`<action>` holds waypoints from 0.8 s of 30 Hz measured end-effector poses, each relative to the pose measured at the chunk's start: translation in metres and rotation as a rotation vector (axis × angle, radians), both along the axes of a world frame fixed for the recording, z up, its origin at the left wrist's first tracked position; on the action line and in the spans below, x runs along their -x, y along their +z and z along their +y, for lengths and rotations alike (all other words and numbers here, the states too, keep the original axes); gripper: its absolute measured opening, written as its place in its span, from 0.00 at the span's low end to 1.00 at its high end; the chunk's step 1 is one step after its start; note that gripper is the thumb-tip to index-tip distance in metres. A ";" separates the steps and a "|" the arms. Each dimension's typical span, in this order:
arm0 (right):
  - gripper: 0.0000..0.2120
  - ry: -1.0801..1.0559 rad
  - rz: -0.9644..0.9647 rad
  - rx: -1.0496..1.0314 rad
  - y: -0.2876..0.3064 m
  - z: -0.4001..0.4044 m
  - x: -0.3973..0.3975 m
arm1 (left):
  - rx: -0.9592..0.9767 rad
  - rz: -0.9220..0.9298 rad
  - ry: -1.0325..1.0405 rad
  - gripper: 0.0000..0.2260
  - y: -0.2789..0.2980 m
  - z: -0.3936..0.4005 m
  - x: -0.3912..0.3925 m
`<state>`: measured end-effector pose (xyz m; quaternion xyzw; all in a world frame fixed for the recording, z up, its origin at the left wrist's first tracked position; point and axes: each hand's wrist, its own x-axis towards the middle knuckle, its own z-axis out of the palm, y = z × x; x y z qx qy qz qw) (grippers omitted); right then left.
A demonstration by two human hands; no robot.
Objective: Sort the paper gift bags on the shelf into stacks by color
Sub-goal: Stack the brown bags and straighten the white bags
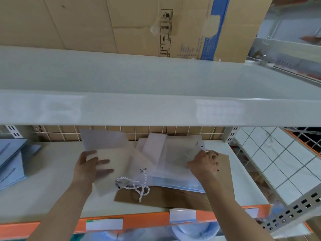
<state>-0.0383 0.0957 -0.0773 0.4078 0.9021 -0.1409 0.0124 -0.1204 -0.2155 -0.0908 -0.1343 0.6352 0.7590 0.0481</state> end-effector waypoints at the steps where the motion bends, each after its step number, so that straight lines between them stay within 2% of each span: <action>1: 0.23 0.015 0.016 -0.004 0.002 -0.004 0.000 | 0.004 -0.001 0.001 0.10 -0.001 -0.002 0.000; 4: 0.17 0.020 0.161 -0.059 0.007 -0.010 -0.006 | 0.000 0.004 0.042 0.10 -0.002 -0.011 0.000; 7: 0.14 0.015 0.411 0.016 0.017 -0.015 -0.018 | -0.003 0.014 0.074 0.10 -0.001 -0.020 -0.001; 11: 0.14 -0.003 0.579 0.041 0.032 -0.017 -0.035 | -0.043 0.041 0.063 0.10 0.000 -0.023 -0.007; 13: 0.19 -0.019 0.676 0.142 0.039 -0.016 -0.041 | -0.042 0.062 0.046 0.10 0.000 -0.022 -0.010; 16: 0.29 -0.051 0.680 0.386 0.045 -0.011 -0.040 | -0.014 0.096 0.022 0.10 0.002 -0.022 -0.015; 19: 0.27 -0.022 0.655 0.488 0.041 -0.018 -0.037 | 0.009 0.100 0.023 0.10 0.004 -0.028 -0.020; 24: 0.26 0.031 0.778 0.538 0.028 -0.045 -0.024 | -0.004 0.123 0.011 0.09 0.007 -0.049 -0.029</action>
